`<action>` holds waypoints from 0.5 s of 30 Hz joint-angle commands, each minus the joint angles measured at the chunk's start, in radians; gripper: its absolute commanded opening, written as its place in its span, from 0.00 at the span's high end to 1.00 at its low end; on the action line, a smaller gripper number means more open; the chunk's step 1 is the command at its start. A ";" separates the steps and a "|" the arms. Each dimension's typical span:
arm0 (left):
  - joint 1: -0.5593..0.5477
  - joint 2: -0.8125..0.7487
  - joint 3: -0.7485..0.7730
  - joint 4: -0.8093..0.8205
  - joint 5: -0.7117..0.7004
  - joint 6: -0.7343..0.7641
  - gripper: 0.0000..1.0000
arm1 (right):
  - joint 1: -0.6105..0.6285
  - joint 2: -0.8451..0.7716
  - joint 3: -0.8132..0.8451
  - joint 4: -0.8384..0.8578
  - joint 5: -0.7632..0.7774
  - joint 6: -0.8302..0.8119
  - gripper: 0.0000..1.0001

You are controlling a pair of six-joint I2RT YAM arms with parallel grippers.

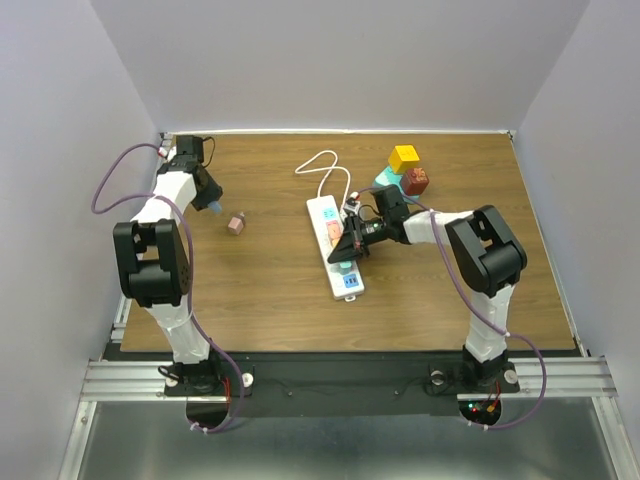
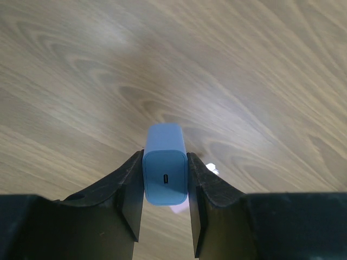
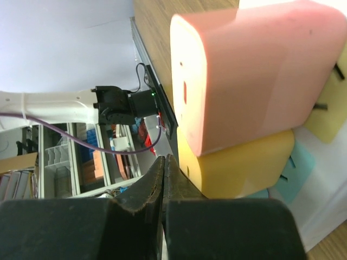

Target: Pull the plug off the socket

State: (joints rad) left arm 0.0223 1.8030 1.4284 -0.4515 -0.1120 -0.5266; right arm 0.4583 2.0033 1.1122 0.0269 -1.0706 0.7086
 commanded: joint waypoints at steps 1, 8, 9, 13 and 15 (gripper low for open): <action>0.019 0.009 -0.014 0.025 -0.011 0.022 1.00 | -0.003 0.035 -0.080 -0.143 0.235 -0.074 1.00; 0.022 0.021 -0.029 0.028 -0.017 0.013 0.77 | -0.003 -0.070 -0.103 -0.140 0.222 -0.040 1.00; 0.022 0.016 -0.029 0.027 -0.015 0.013 0.73 | -0.001 -0.092 -0.107 -0.142 0.224 -0.035 1.00; 0.022 -0.013 -0.028 0.027 -0.015 0.011 0.48 | -0.003 -0.219 -0.132 -0.143 0.236 -0.017 1.00; 0.022 -0.037 -0.020 0.017 -0.015 0.013 0.45 | -0.003 -0.248 -0.146 -0.143 0.239 -0.015 1.00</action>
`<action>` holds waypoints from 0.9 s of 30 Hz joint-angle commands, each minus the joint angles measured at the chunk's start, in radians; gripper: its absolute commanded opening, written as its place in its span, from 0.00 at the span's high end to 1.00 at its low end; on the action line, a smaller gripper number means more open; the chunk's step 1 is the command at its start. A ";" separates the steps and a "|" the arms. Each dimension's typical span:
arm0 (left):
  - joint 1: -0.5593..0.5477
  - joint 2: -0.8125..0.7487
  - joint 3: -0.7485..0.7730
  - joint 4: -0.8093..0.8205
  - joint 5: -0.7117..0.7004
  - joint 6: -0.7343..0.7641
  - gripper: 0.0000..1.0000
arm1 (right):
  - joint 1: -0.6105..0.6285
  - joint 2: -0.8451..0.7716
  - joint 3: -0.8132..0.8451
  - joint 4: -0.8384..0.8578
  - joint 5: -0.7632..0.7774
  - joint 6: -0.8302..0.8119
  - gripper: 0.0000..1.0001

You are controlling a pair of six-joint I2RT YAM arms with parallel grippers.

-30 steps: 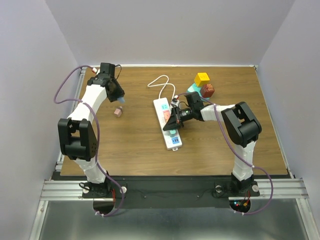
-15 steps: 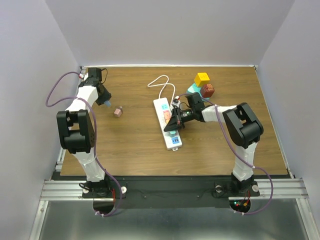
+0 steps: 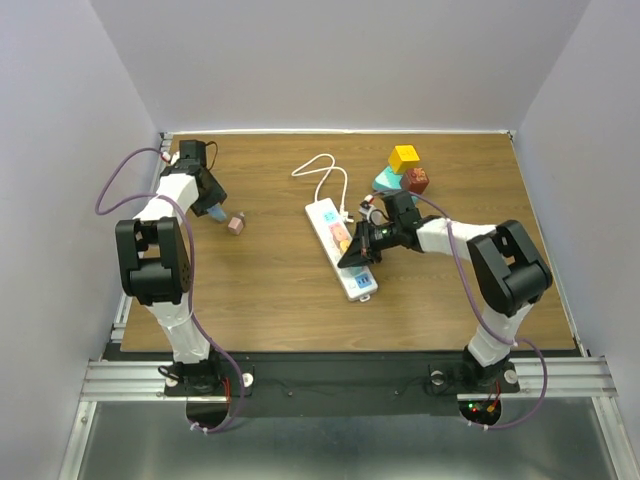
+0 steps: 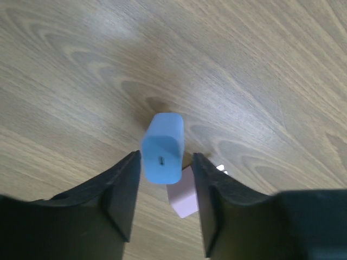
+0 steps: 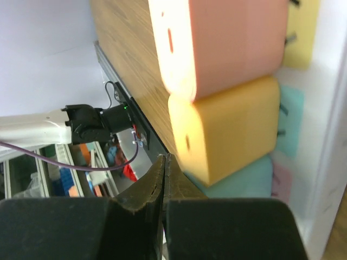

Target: Pull the plug off the socket

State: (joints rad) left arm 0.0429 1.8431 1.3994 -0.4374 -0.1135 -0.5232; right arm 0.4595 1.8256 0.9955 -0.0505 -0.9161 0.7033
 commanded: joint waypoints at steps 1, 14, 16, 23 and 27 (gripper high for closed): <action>0.002 -0.085 0.016 0.002 -0.015 0.011 0.41 | -0.004 -0.084 -0.031 -0.068 0.083 -0.008 0.99; -0.139 -0.234 0.061 0.003 0.198 0.034 0.61 | -0.077 -0.334 -0.136 -0.136 0.342 0.009 1.00; -0.205 -0.248 0.040 0.003 0.212 0.025 0.77 | -0.116 -0.362 -0.162 -0.161 0.433 0.009 1.00; -0.311 -0.294 -0.088 0.063 0.250 -0.024 0.83 | -0.140 -0.295 -0.235 -0.189 0.464 -0.050 1.00; -0.339 -0.306 -0.126 0.069 0.255 -0.029 0.84 | -0.142 -0.275 -0.241 -0.187 0.505 -0.068 1.00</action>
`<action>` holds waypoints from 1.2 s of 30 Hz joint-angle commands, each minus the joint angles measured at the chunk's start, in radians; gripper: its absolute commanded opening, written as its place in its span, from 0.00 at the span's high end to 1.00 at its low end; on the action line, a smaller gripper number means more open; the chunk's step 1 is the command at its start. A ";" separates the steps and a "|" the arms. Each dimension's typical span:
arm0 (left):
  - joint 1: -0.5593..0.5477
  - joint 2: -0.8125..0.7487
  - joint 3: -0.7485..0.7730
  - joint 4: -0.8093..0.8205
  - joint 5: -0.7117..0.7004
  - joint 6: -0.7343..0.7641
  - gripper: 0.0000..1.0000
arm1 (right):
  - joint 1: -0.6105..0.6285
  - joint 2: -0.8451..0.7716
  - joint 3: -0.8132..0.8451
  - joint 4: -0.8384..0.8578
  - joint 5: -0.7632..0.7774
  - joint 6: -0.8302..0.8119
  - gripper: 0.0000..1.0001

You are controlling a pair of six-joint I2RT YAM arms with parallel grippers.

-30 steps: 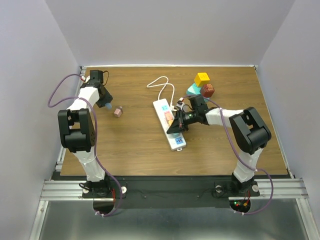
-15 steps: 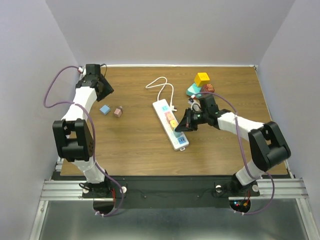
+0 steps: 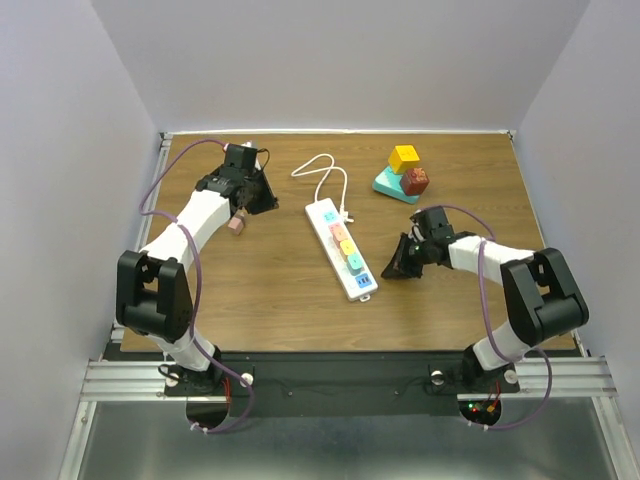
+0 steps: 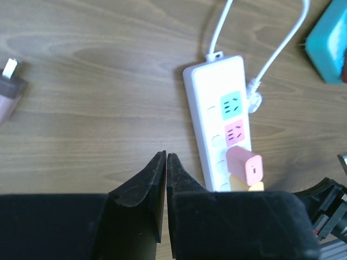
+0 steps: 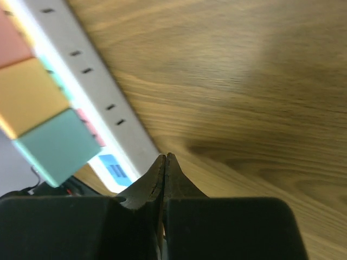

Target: Pull the plug off the socket

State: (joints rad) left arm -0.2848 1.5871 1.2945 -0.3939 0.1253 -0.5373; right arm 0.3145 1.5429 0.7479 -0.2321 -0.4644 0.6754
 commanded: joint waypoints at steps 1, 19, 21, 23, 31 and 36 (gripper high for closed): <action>-0.016 -0.055 -0.032 0.026 0.016 -0.015 0.84 | 0.003 0.017 0.010 -0.006 0.044 -0.049 1.00; -0.126 0.019 -0.009 0.024 -0.015 -0.004 0.44 | 0.271 0.315 0.203 0.218 -0.264 0.095 1.00; -0.140 0.046 0.027 0.007 -0.013 0.025 0.41 | 0.271 0.330 0.237 0.218 -0.286 0.095 1.00; -0.154 0.068 0.057 -0.011 0.002 0.086 0.41 | 0.273 0.338 0.258 0.221 -0.316 0.090 1.00; -0.260 0.185 0.195 -0.079 0.005 0.235 0.39 | 0.271 0.344 0.309 0.255 -0.453 0.078 1.00; -0.295 0.232 0.258 -0.143 -0.029 0.298 0.39 | 0.250 0.189 0.144 0.254 -0.335 0.104 1.00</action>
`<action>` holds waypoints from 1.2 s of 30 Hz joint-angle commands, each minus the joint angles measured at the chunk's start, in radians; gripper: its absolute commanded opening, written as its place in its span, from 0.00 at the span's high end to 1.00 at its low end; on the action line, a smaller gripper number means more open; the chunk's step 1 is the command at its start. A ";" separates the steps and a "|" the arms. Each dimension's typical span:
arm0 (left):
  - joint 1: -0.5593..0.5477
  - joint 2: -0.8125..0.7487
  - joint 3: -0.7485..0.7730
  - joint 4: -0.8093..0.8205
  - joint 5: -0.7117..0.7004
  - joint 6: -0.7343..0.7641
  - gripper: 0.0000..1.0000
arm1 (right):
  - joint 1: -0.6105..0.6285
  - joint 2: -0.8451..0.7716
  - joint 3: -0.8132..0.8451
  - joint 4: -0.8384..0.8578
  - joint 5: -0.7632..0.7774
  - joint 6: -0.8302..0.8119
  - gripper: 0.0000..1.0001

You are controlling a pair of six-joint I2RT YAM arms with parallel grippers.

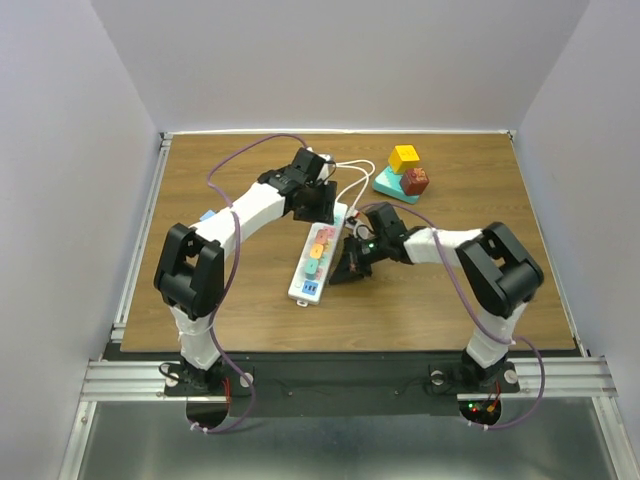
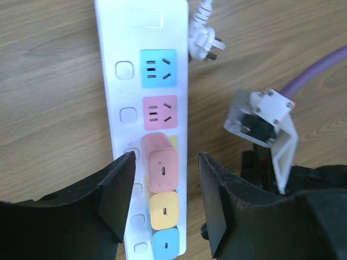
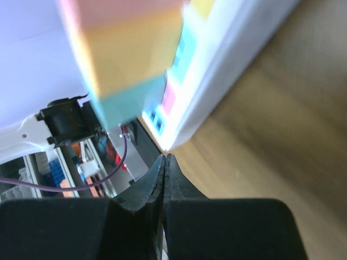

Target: Pull the plug off the socket

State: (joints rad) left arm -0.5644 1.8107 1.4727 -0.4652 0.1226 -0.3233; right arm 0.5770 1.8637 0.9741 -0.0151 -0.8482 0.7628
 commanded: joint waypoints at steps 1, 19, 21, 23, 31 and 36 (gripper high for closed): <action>-0.015 0.015 0.095 -0.082 -0.031 0.107 0.39 | -0.014 -0.156 -0.109 0.037 0.060 0.030 1.00; -0.026 0.093 0.146 -0.190 -0.044 0.237 0.45 | 0.020 -0.288 -0.255 0.527 0.027 0.410 1.00; -0.028 0.094 0.143 -0.187 -0.031 0.240 0.45 | 0.030 -0.249 -0.252 0.605 0.044 0.441 1.00; -0.028 0.099 0.137 -0.187 -0.021 0.245 0.47 | 0.037 -0.212 -0.249 0.674 0.063 0.499 1.00; -0.035 0.108 0.124 -0.185 0.005 0.244 0.49 | 0.053 -0.098 -0.195 0.782 0.161 0.599 1.00; -0.049 0.121 0.126 -0.188 0.011 0.239 0.49 | 0.089 -0.051 -0.184 0.846 0.199 0.656 0.99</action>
State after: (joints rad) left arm -0.5949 1.9202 1.5814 -0.6407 0.1116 -0.0933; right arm 0.6289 1.7874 0.7456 0.7101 -0.7059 1.3571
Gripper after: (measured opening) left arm 0.512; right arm 0.009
